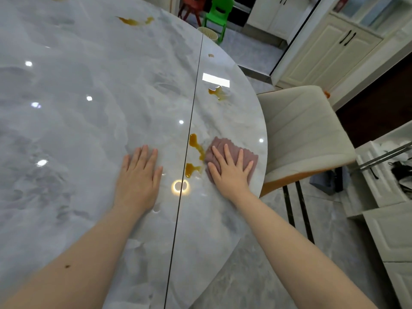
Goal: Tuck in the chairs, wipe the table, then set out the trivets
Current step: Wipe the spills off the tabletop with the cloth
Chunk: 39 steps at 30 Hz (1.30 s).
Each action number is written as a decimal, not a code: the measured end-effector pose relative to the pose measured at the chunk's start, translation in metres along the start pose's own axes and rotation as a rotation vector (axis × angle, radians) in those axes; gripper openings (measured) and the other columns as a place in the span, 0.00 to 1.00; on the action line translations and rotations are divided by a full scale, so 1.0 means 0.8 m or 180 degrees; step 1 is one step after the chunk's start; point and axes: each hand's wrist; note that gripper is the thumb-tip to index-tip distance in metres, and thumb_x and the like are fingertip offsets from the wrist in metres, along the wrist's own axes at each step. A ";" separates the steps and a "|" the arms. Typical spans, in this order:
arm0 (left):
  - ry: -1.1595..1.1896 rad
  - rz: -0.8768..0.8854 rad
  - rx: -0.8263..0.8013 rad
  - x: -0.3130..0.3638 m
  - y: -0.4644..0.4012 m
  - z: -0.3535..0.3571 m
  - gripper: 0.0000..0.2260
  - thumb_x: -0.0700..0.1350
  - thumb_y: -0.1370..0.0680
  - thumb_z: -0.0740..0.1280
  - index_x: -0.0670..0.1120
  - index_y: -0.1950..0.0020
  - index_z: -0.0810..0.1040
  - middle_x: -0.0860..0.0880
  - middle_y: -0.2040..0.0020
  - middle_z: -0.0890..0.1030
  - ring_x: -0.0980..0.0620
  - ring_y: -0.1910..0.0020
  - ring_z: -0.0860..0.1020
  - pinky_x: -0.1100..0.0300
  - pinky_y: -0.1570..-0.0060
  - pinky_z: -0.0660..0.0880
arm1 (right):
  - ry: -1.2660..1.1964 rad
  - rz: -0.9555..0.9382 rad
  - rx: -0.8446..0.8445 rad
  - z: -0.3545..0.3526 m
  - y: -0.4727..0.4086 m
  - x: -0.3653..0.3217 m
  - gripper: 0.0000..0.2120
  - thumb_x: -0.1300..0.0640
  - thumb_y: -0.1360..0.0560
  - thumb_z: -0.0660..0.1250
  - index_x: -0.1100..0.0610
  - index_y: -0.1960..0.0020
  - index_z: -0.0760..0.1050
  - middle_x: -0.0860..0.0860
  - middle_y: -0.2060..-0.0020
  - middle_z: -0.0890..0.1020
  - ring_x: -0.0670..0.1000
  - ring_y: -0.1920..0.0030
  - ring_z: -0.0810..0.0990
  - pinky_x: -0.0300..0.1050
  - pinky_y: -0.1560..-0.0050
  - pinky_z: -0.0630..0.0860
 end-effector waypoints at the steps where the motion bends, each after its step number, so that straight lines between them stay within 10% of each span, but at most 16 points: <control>1: -0.0011 0.0004 0.0017 -0.001 0.000 0.001 0.29 0.57 0.21 0.39 0.46 0.23 0.56 0.45 0.23 0.57 0.47 0.24 0.53 0.51 0.26 0.45 | -0.0033 0.0062 0.0006 -0.003 -0.014 0.000 0.25 0.39 0.20 0.42 0.37 0.24 0.43 0.45 0.22 0.43 0.60 0.24 0.36 0.69 0.30 0.33; 14: 0.0024 0.0073 0.0033 0.002 -0.001 -0.003 0.30 0.55 0.22 0.40 0.43 0.24 0.60 0.42 0.25 0.61 0.44 0.25 0.57 0.48 0.26 0.48 | 0.0308 -0.0577 -0.0108 0.012 0.083 -0.005 0.27 0.37 0.24 0.35 0.36 0.25 0.38 0.41 0.23 0.41 0.55 0.24 0.34 0.66 0.28 0.35; 22: 0.0012 0.0067 0.0026 0.002 0.000 -0.005 0.30 0.55 0.22 0.39 0.44 0.24 0.58 0.43 0.24 0.60 0.45 0.24 0.56 0.48 0.26 0.49 | -0.0049 0.0067 -0.0066 0.004 0.029 -0.011 0.24 0.42 0.19 0.41 0.38 0.24 0.40 0.43 0.23 0.42 0.57 0.24 0.36 0.67 0.29 0.33; 29: -0.0033 0.0060 0.0046 0.007 0.000 -0.009 0.27 0.52 0.21 0.45 0.42 0.27 0.65 0.40 0.27 0.66 0.42 0.27 0.63 0.47 0.29 0.54 | 0.0308 -0.0595 -0.0177 0.021 0.097 -0.046 0.29 0.33 0.28 0.27 0.36 0.27 0.34 0.42 0.24 0.38 0.58 0.25 0.33 0.68 0.30 0.34; 39: -0.0147 0.0072 0.0158 0.005 -0.001 -0.004 0.25 0.51 0.20 0.46 0.43 0.27 0.66 0.42 0.28 0.67 0.43 0.28 0.64 0.48 0.29 0.54 | -0.0005 -0.0165 -0.0028 0.010 -0.050 -0.098 0.24 0.42 0.19 0.43 0.37 0.24 0.42 0.45 0.23 0.41 0.63 0.25 0.36 0.73 0.32 0.35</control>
Point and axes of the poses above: each hand's wrist, its own y-axis away from the middle knuckle, its own z-axis out of the palm, x = y × z
